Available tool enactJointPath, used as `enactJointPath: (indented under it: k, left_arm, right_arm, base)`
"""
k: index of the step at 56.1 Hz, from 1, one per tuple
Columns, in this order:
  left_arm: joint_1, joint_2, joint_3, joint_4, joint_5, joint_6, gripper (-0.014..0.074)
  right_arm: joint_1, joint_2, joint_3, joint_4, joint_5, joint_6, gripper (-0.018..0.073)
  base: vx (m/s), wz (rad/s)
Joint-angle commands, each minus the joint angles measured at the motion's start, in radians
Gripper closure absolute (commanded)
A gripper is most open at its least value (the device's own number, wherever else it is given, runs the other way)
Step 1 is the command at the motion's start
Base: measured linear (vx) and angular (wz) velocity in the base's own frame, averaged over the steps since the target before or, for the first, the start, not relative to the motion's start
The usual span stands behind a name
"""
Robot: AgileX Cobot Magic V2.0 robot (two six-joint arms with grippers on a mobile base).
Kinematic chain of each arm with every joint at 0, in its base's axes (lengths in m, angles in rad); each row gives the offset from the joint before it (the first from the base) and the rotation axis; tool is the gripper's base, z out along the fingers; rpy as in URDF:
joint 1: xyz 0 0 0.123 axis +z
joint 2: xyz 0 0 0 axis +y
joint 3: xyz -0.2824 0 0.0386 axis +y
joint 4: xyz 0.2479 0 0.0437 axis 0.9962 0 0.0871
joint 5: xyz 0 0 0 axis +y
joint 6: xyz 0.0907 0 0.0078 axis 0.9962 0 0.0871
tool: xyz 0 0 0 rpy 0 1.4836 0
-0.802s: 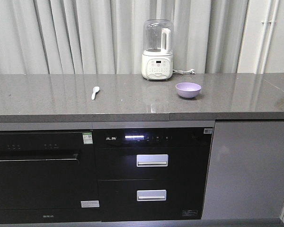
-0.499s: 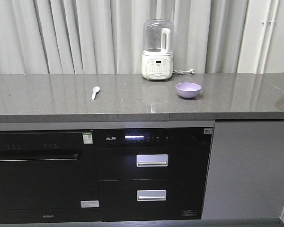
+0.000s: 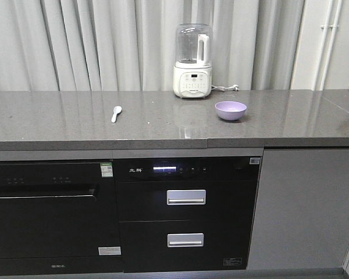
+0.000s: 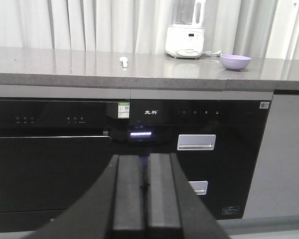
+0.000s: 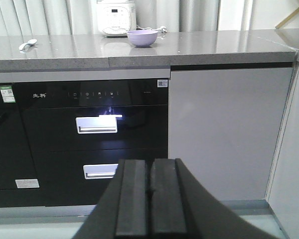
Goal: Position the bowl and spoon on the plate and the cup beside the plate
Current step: 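Drive the base toward the counter with the spoon and lavender bowl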
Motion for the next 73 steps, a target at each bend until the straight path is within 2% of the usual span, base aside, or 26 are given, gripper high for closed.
enactJointPath:
  k: [1, 73]
  left_arm:
    - [-0.001, 0.004, -0.033, -0.006, -0.083, -0.002, 0.0600]
    - [-0.001, 0.004, -0.033, -0.006, -0.082, -0.002, 0.0600]
  right_arm:
    - [-0.001, 0.014, 0.002, -0.009, -0.084, -0.004, 0.0568]
    - [-0.001, 0.014, 0.002, -0.009, -0.084, -0.004, 0.0568]
  base:
    - [0.02, -0.03]
    - [0.05, -0.19]
